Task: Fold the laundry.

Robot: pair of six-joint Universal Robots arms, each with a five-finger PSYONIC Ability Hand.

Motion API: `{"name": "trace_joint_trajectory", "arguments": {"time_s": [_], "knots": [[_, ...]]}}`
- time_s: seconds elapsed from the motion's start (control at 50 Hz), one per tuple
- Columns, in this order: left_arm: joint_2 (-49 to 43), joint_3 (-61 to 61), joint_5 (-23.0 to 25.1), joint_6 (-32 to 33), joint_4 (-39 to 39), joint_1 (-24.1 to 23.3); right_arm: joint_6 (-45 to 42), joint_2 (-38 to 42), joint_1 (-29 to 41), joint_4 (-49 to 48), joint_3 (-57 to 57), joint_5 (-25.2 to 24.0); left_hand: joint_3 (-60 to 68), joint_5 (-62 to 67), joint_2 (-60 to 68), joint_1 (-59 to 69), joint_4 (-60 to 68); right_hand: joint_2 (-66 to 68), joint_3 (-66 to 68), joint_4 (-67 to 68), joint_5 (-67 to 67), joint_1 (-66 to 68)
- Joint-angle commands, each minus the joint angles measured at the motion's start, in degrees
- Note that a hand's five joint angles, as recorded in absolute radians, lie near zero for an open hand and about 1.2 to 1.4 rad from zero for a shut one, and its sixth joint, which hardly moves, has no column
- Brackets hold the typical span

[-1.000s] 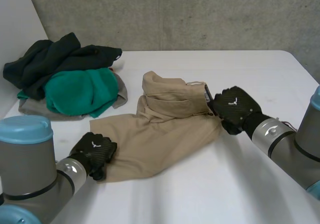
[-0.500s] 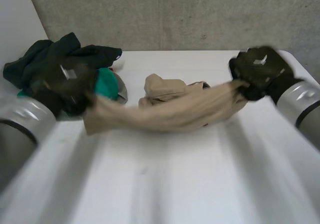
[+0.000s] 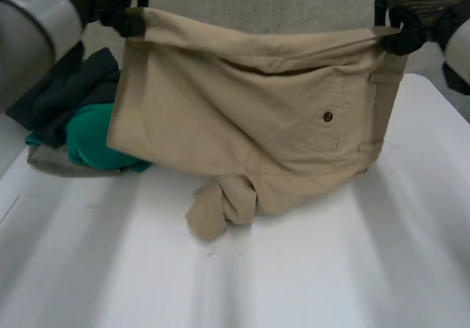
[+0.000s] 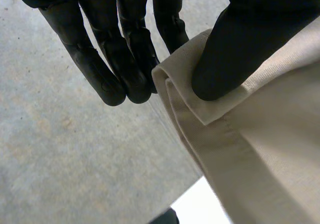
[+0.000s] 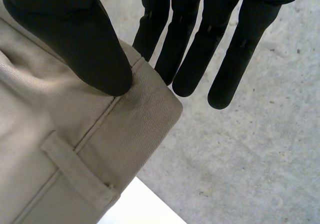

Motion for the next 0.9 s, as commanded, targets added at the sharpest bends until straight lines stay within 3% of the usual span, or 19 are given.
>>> {"name": "trace_joint_trajectory", "arguments": {"time_s": [0.02, 0.14, 0.2, 0.42, 0.5, 0.62, 0.76, 0.9], "knots": [[-9.9, 16.48, -0.15, -2.51, 7.93, -0.87, 0.29, 7.37, 3.3, -14.6, -6.47, 6.89, 12.11, 13.19, 11.55, 16.29, 11.59, 13.59, 11.99, 11.75, 13.3, 20.07], [-8.85, 23.45, -2.77, -7.87, 23.64, -0.69, 2.83, 7.47, 3.39, -42.96, -8.42, 12.77, 12.11, 13.19, 11.55, 16.29, 11.59, 13.59, 11.99, 11.75, 13.3, 20.07], [-7.88, 22.4, -4.45, -9.54, 26.92, -0.86, 3.11, 7.46, 3.73, -50.21, -8.42, 12.87, 12.11, 13.19, 11.55, 16.29, 11.59, 13.59, 11.99, 11.75, 13.3, 20.07], [-4.28, 5.97, -3.14, -9.64, 27.98, 0.71, 2.93, 7.38, 3.56, -36.18, -3.42, 11.82, 12.11, 13.19, 11.55, 16.29, 11.59, 13.59, 11.99, 11.75, 13.3, 20.07], [-3.84, -6.92, -1.48, -9.73, 28.69, 0.98, 3.11, 5.98, 3.21, -29.07, 6.66, 10.94, 12.11, 13.19, 11.55, 16.29, 11.59, 13.59, 11.99, 11.75, 13.3, 20.07], [-4.54, -22.85, 3.27, -9.03, 28.69, 0.37, 2.49, 6.32, 2.95, -27.9, 19.69, 7.34, 12.11, 13.19, 11.55, 16.29, 11.59, 13.59, 11.99, 11.75, 13.3, 20.07], [-5.33, -37.27, 4.95, -0.33, 26.58, -0.16, -5.32, 10.89, 2.95, -28.53, 28.76, 5.14, 12.11, 13.19, 11.55, 16.29, 11.59, 13.59, 11.99, 11.75, 13.3, 20.07], [-0.68, -43.87, 3.37, 10.31, 16.4, 0.01, -12.18, 8.17, 3.3, -19.13, 32.45, 5.23, 12.11, 13.19, 11.55, 16.29, 11.59, 13.59, 11.99, 11.75, 13.3, 20.07]]}}
